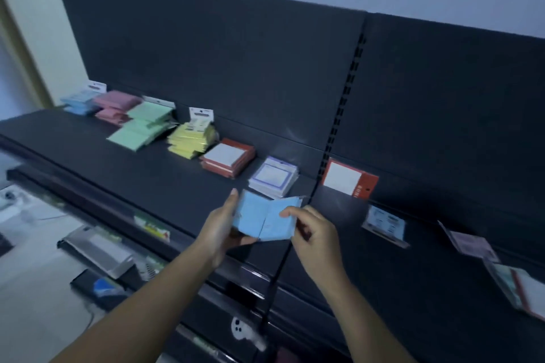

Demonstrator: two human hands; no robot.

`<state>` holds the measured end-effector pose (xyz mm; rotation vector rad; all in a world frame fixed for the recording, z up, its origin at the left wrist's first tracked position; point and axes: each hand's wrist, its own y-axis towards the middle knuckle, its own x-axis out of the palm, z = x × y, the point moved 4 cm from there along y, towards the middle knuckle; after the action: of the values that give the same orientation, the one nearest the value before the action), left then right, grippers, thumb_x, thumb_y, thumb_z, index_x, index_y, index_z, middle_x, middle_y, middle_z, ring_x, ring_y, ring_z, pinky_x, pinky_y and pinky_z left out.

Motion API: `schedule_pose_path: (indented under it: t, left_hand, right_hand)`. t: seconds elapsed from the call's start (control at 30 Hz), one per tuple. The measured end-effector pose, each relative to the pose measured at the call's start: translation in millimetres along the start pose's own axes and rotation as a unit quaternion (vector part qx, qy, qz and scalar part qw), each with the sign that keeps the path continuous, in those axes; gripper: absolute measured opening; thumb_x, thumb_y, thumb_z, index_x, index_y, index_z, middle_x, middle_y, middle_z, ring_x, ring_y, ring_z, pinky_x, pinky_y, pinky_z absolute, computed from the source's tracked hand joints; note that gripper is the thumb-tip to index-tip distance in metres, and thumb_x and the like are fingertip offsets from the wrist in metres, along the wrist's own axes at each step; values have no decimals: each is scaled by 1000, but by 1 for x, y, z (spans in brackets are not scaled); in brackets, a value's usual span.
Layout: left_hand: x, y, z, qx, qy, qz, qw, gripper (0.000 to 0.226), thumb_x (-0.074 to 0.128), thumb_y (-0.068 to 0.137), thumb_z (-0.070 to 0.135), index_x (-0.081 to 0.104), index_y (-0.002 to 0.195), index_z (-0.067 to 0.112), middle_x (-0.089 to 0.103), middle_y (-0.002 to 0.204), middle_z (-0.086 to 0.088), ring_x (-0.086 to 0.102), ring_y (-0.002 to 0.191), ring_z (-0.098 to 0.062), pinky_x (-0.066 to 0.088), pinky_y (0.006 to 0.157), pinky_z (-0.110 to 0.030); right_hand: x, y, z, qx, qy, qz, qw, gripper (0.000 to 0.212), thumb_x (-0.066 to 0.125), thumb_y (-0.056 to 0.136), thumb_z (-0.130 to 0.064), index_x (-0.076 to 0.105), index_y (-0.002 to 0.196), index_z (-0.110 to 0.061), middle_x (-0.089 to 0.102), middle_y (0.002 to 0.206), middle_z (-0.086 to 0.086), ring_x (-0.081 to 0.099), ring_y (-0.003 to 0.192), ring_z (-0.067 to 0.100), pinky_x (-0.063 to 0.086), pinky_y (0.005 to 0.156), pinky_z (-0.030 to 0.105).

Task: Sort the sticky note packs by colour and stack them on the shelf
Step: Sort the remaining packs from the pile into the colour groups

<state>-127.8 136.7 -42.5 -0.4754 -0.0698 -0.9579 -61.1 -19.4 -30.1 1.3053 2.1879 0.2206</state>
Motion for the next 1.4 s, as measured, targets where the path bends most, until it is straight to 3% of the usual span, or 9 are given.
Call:
schedule_pose_path:
  t: [0.1,0.2,0.3,0.5,0.63,0.77,1.03,1.27,1.4]
  left_hand:
    - [-44,3,16,16,0,17,1000,47,46,91,53,68,95,11,72,88,-10,69,79,-23,54,56,-31]
    - [-92,9,34,41,2,21,999,26,57,91,29,63,96,5,69,89,-15,67,70,-21,54,54,-30]
    - [-147,17,58,58,13,20,998,25,55,93,25,61,102,2,70,86,-12,67,71,-20,55,54,-28]
    - [-270,23,103,85,-11,57,995,23,49,96,25,63,96,7,74,79,-4,70,70,-15,56,55,-27]
    - [-335,28,126,89,-41,95,991,24,42,99,23,62,100,11,73,88,-5,70,76,-16,55,55,-27]
    - [-381,35,140,97,-64,118,986,25,39,100,24,62,100,13,71,92,-5,69,79,-16,55,54,-26]
    - [-453,81,175,114,-57,188,974,26,39,100,21,62,89,13,68,74,-2,62,58,-13,50,49,-23]
    - [-487,170,235,117,-28,191,974,19,44,98,17,59,89,9,65,83,-6,60,69,-14,50,55,-20]
    - [-496,213,268,123,-44,185,974,19,43,98,15,58,89,8,66,86,-8,62,72,-15,50,61,-25]
  right_hand:
    - [46,15,-15,68,111,-22,991,57,46,83,17,64,91,-37,65,105,-15,63,98,4,52,72,19]
    - [99,29,-29,148,251,-37,956,57,41,78,21,66,95,-27,71,93,-10,67,85,7,55,59,24]
    - [152,49,-50,196,347,-33,917,37,45,83,11,68,96,-15,72,91,2,67,74,16,54,56,28]
    - [271,81,-91,213,291,-11,933,18,55,92,-8,64,89,-23,69,99,3,58,66,8,43,47,20]
    - [336,93,-115,228,314,-49,920,32,52,92,-5,56,104,-34,72,98,-12,62,68,3,42,49,20]
    - [382,109,-130,237,341,-57,908,41,48,90,4,58,109,-30,70,99,-8,58,64,11,36,40,23]
    - [479,170,-134,247,285,-66,924,36,44,87,5,57,105,-24,59,107,1,58,72,13,47,43,21]
    - [553,256,-139,210,320,-95,919,38,45,87,5,59,98,-28,64,102,0,65,68,5,52,50,23]
    - [585,304,-144,199,363,-100,905,31,44,92,2,57,110,-19,66,102,-1,67,75,6,54,55,23]
